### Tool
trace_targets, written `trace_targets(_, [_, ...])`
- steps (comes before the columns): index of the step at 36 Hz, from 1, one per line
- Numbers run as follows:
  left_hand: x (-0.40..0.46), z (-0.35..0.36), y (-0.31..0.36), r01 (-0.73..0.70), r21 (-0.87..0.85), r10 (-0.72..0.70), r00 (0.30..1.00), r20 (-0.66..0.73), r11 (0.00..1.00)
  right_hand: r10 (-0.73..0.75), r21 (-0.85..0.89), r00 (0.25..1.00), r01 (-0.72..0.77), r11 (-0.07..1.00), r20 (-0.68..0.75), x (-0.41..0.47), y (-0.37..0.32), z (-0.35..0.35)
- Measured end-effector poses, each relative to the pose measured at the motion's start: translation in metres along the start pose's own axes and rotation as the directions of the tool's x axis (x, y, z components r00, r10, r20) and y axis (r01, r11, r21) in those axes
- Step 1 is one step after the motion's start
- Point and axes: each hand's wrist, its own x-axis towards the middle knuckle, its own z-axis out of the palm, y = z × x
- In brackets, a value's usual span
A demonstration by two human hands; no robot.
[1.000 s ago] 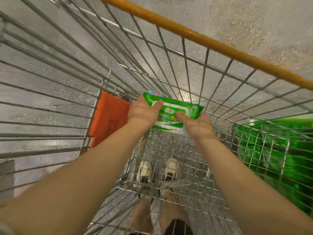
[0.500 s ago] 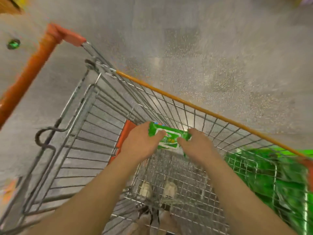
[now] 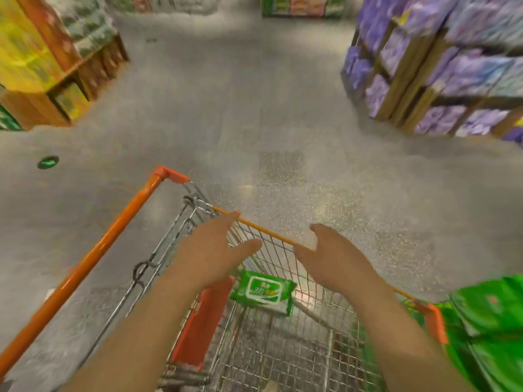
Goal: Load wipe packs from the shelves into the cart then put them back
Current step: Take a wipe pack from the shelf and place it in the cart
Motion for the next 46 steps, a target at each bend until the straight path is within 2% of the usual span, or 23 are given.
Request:
trace_targets(3, [-0.008, -0.021, 0.011, -0.061, 0.002, 0.061, 0.998, -0.017, 0.998, -0.042, -0.088, 0.997, 0.036, 0.995, -0.068, -0.019, -0.013, -0.027])
trace_targets(9, [-0.024, -0.057, 0.024, -0.170, 0.021, 0.171, 0.985, -0.037, 0.985, -0.039, -0.191, 0.988, 0.009, 0.982, -0.150, -0.064, -0.037, -0.066])
trace_targets(16, [-0.050, -0.089, 0.027, -0.329, 0.024, 0.329, 0.944, 0.014, 0.944, 0.070, -0.226, 0.962, -0.132, 0.965, -0.262, -0.128, -0.052, -0.077])
trace_targets(21, [-0.073, -0.095, 0.036, -0.425, 0.023, 0.423, 0.904, 0.058, 0.905, 0.164, -0.174, 0.922, -0.236, 0.956, -0.351, -0.172, -0.052, -0.078])
trace_targets(34, [-0.149, -0.068, 0.101, -0.651, 0.027, 0.638, 0.750, 0.174, 0.758, 0.353, -0.103, 0.797, -0.455, 0.884, -0.491, -0.307, -0.029, -0.085])
trace_targets(46, [-0.274, 0.017, 0.188, -0.837, 0.013, 0.797, 0.526, 0.296, 0.547, 0.554, 0.051, 0.631, -0.634, 0.772, -0.543, -0.487, 0.053, -0.050])
